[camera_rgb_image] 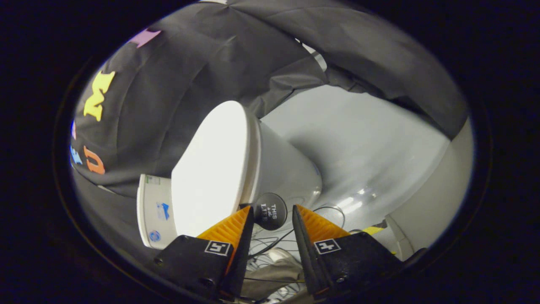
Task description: Open the toilet lid.
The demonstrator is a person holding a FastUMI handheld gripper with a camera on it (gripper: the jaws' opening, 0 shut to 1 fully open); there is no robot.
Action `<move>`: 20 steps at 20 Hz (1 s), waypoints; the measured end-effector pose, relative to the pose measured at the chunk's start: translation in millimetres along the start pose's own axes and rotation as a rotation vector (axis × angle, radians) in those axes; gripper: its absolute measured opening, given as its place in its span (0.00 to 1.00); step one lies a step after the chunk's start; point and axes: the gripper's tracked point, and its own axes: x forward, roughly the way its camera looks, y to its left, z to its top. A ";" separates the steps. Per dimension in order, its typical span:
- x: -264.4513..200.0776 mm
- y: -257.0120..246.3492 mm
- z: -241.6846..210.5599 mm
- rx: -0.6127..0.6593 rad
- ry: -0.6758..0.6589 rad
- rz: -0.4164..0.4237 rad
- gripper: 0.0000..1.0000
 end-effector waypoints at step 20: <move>-13.2 13.3 11.9 0.113 -0.012 0.115 0.13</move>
